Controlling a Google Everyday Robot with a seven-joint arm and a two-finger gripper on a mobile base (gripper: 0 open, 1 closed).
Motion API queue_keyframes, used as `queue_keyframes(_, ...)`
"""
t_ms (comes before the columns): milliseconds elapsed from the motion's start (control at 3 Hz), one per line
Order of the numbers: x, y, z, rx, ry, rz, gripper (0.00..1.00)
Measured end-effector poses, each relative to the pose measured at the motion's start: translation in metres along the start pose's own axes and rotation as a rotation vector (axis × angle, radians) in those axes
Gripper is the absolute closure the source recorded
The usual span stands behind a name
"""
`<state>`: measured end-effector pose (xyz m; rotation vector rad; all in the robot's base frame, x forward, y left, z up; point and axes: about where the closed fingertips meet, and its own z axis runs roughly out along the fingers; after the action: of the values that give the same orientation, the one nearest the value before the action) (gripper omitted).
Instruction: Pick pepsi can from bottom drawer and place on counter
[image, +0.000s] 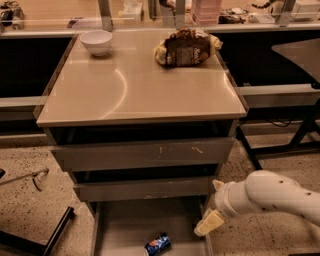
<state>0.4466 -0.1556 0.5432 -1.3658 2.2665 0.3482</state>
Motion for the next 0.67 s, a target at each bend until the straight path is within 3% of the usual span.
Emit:
queue_keyframes(333,0.046,-0.004,0.058,0.016,-0.066,0.085,0.0)
queue_keyframes(667,0.078,0.001,0.109,-0.008,-0.119,0.111,0.0)
